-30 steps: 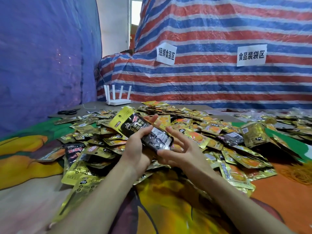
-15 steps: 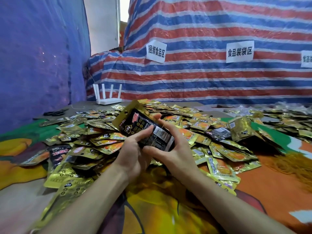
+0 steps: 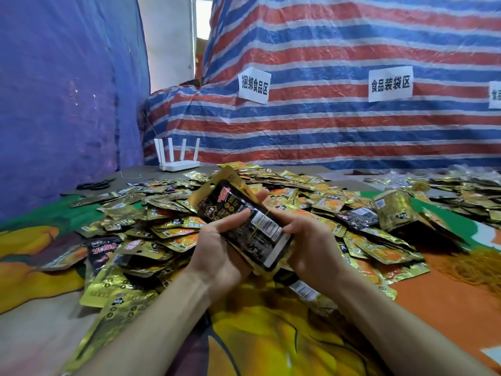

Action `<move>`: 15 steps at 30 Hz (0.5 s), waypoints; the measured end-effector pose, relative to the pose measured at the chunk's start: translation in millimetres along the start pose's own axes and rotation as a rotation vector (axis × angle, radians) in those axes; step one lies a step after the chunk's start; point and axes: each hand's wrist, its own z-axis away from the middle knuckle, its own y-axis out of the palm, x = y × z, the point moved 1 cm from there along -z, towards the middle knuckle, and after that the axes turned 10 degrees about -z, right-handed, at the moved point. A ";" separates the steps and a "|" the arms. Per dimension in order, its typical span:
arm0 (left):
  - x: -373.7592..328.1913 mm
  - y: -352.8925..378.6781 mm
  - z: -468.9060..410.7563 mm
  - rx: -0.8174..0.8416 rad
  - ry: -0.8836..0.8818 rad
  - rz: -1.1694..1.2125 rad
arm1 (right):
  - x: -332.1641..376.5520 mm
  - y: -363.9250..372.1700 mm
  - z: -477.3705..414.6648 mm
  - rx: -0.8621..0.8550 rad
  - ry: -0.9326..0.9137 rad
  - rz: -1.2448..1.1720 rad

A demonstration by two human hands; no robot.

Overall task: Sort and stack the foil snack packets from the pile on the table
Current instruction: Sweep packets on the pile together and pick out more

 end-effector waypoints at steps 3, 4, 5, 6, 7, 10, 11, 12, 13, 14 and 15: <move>1.0 0.1 -1.1 0.008 -0.015 -0.022 | 0.2 -2.5 -2.8 -0.004 0.067 -0.149; 1.3 0.7 -1.2 0.015 -0.022 -0.029 | -0.5 -4.6 -3.8 -0.052 0.050 -0.161; 1.6 0.7 -1.4 0.023 -0.025 -0.037 | -0.9 -7.6 -4.9 -0.112 0.024 -0.166; 1.8 0.9 -1.4 0.023 -0.027 -0.042 | -0.4 -10.5 -5.3 -0.177 -0.016 -0.160; 1.7 0.5 -1.7 0.016 -0.023 -0.040 | 1.4 -11.3 -4.8 -0.227 -0.063 -0.137; 0.7 -0.1 -4.5 -0.010 -0.011 -0.003 | 4.4 -8.6 -1.7 -0.218 -0.183 0.146; 0.5 -0.3 -5.9 -0.021 -0.007 0.010 | 2.7 -7.7 -0.8 -0.174 -0.204 0.284; 0.0 -0.7 -6.8 -0.040 -0.003 0.006 | 0.1 -4.7 0.5 -0.129 -0.207 0.398; -0.3 -2.4 -7.0 -0.057 -0.002 -0.018 | -2.8 -0.9 1.7 -0.091 -0.203 0.478; -0.7 -3.6 -6.3 -0.070 -0.009 -0.058 | -4.1 2.7 2.6 -0.074 -0.203 0.522; -1.0 -4.1 -5.8 -0.078 -0.024 -0.108 | -3.4 5.2 3.5 -0.079 -0.212 0.542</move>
